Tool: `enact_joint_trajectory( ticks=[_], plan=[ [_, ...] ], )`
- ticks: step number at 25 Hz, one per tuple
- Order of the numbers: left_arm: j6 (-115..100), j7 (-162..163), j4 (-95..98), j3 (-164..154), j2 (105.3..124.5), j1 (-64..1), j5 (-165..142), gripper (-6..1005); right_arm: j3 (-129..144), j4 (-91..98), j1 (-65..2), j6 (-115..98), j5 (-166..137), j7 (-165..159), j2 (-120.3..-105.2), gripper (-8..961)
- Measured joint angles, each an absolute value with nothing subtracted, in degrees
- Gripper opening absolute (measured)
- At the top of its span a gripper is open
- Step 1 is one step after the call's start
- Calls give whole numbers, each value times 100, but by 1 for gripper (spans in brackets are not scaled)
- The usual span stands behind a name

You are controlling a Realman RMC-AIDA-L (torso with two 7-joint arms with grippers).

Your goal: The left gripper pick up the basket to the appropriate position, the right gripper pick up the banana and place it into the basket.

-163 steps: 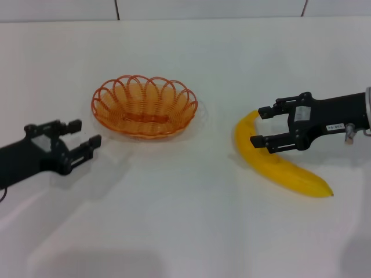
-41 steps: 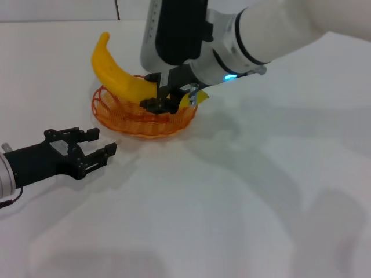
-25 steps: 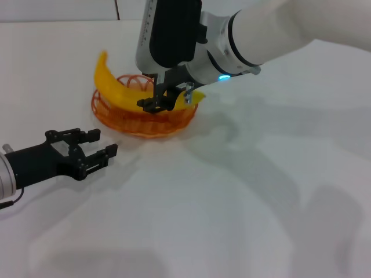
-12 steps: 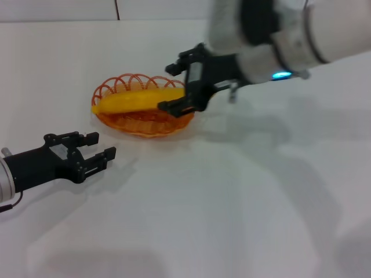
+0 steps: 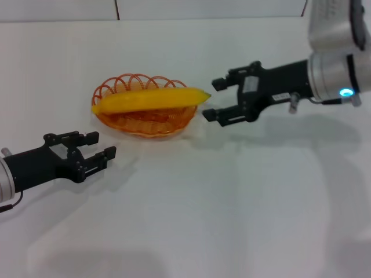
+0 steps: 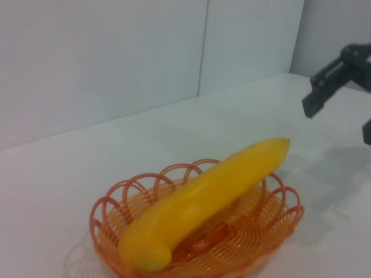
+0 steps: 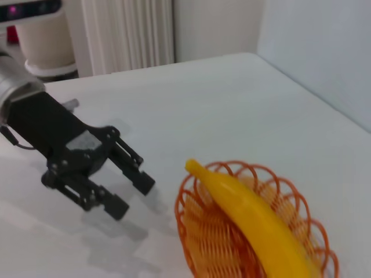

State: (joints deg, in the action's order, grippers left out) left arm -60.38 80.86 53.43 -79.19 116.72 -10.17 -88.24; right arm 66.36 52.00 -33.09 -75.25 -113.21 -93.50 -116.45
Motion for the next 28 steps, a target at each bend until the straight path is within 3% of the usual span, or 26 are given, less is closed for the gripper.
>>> enact_joint_trajectory(
  ticks=[11,28],
  plan=[
    [-6033,8074,5343,-7892,11669,-1012,-8815,525,5719,4197,-3271,-7787,-11302,-8577,-11621,746],
    [-6038,8083,5343,-7835,11663,-993,-8815,525,5485,4096,-3000,-7797,-11289,-8491,-11611,743]
  ],
)
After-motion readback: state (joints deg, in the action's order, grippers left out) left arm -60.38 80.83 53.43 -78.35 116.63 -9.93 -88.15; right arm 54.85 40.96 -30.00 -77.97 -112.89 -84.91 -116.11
